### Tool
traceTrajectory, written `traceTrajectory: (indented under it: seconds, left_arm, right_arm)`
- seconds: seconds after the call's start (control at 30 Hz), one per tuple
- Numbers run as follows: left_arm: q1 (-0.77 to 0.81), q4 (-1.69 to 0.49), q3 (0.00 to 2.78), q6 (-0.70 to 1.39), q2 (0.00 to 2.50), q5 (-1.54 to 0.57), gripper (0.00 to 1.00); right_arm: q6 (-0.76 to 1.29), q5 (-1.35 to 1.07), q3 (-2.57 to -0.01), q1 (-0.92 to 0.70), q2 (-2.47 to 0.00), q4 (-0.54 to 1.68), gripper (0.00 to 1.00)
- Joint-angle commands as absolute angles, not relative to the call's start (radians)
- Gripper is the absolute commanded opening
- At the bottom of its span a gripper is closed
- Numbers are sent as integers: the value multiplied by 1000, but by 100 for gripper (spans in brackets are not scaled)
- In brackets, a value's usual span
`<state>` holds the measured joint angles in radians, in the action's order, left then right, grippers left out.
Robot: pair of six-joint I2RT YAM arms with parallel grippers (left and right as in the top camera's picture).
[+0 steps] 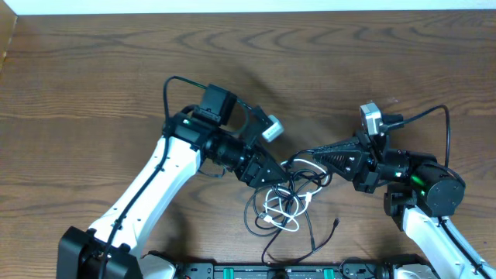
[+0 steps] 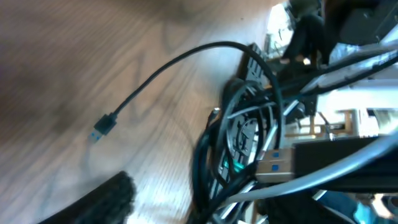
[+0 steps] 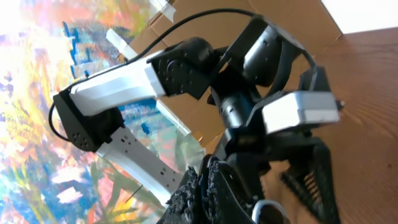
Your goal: Untangle cables
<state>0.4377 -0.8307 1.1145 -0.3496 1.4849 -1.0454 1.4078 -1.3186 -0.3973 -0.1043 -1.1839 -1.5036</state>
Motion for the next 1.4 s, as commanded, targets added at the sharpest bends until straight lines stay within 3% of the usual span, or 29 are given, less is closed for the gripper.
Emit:
traceTrajectory:
  seconds: [0.0,0.27,0.47,0.63,0.77,1.07,1.37]
  left_arm:
    - [478,-833,1116,-402,1490,-1085,53]
    - [499,-837,1116,-397,1490,-924,8]
    - [473,-833,1116,-217,1490,-699,8]
    - [397,-821,1116,-45,1489,-531,8]
    - [307,-822,1116,60,1489,-476,8]
    - [135,-816,1116,244,1489,-474,8]
    - [134,-761,1116,420,1490,-485,8]
  right_arm:
    - [1416,-1249,-410,-111,-1179,-1507,1]
    - [1249,-1240,-410,-110,-1179,-1506,1]
    - [1053,-1252,-410,-110,-1179,-1369,1]
    - [761,-1219,-410,-107,-1179,-1037,2]
    - [610,-1056,-410,-77,-1179,-739,1]
    - [596,-569,-410,-28,-1179,-324,3]
    - [598,-496,-410,-28,-1179,-226,13]
